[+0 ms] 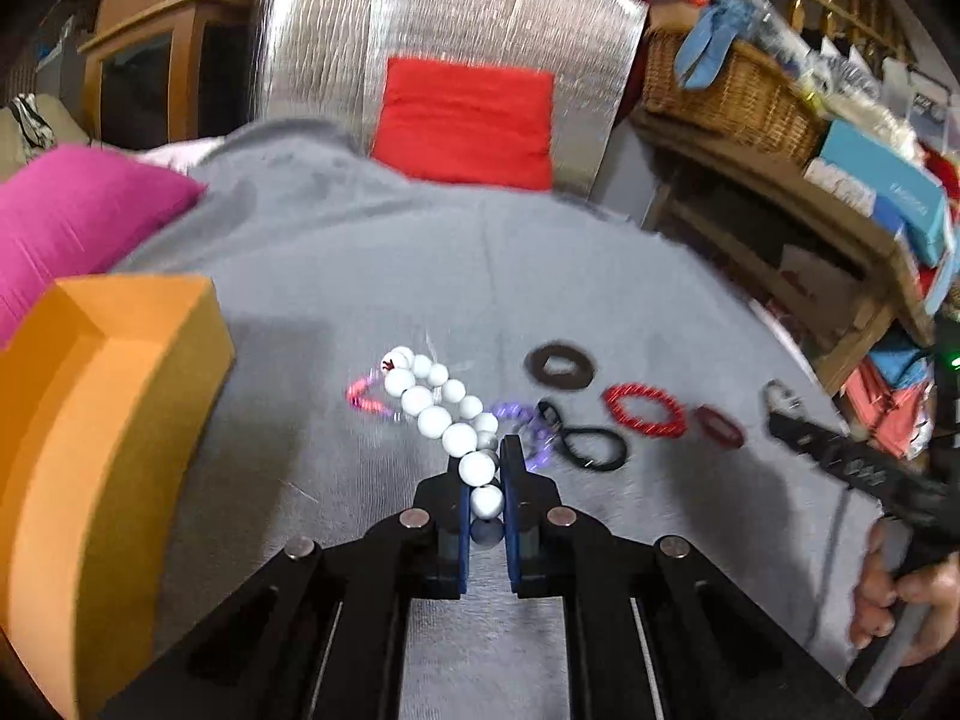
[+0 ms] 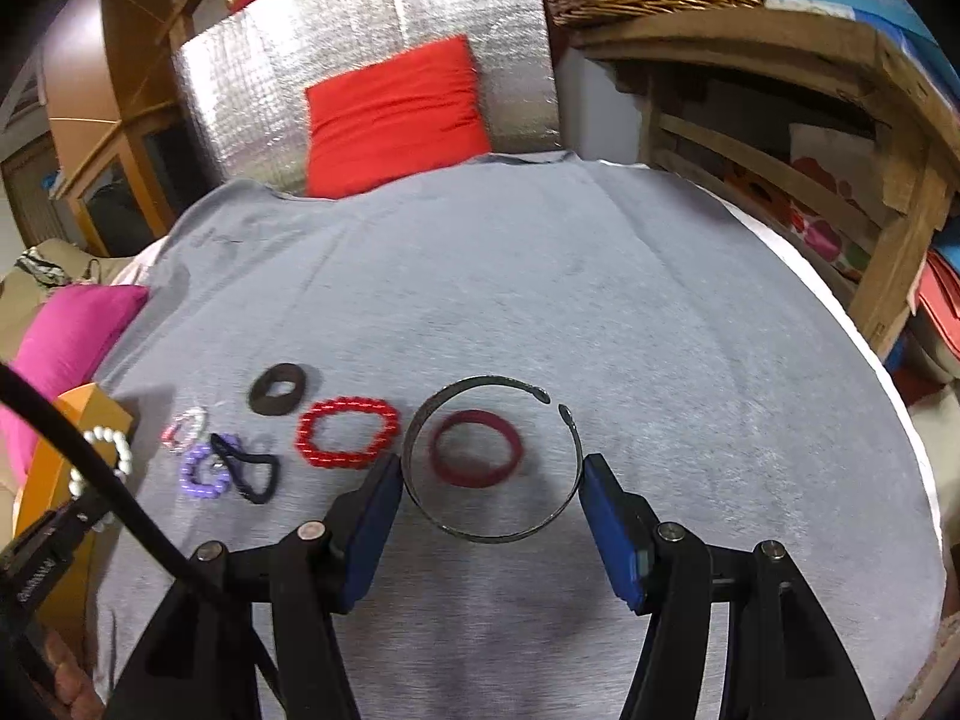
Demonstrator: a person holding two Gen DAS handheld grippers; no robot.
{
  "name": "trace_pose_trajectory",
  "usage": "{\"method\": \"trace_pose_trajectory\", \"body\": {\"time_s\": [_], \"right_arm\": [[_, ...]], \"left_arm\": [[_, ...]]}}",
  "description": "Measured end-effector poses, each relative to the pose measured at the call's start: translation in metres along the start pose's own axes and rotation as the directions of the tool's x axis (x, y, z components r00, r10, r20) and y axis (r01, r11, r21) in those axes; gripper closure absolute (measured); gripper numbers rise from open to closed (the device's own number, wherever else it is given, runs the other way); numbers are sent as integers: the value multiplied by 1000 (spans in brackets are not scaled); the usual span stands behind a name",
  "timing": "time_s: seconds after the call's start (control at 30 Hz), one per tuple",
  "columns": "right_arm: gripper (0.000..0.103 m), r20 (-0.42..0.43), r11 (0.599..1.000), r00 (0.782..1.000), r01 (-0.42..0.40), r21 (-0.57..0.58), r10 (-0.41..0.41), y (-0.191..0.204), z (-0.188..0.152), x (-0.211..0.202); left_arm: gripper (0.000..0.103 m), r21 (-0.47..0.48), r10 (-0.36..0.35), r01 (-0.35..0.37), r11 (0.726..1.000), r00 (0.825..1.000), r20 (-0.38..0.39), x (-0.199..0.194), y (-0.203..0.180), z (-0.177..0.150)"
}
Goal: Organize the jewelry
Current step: 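Lift both held bracelets and carry them over the orange box, then open the left tool over the box while the right tool releases the silver bangle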
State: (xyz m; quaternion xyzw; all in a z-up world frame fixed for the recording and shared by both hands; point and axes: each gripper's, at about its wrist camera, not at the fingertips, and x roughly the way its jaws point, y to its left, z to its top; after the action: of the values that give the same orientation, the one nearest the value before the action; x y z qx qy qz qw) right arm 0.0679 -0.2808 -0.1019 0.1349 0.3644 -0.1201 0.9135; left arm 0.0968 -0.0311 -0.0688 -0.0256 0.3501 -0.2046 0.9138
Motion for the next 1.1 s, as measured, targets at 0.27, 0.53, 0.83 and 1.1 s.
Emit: {"method": "trace_pose_trajectory", "body": {"time_s": [0.27, 0.53, 0.83, 1.1], "right_arm": [[39, 5, 996, 998, -67, -54, 68, 41, -5, -3], [39, 15, 963, 973, -227, -147, 231, 118, -15, -17], [39, -121, 849, 894, -447, -281, 430, 252, -10, -12], [39, -287, 796, 839, -535, -284, 462, 360, 12, 10]], "left_arm": [[94, -57, 70, -63, 996, 987, 147, -81, 21, 15], [94, -169, 186, -156, 973, 966, 178, -132, 88, 16], [94, -309, 292, -271, 912, 956, 22, -106, 190, -3], [94, -422, 275, -282, 862, 958, -79, -63, 244, -11]]}}
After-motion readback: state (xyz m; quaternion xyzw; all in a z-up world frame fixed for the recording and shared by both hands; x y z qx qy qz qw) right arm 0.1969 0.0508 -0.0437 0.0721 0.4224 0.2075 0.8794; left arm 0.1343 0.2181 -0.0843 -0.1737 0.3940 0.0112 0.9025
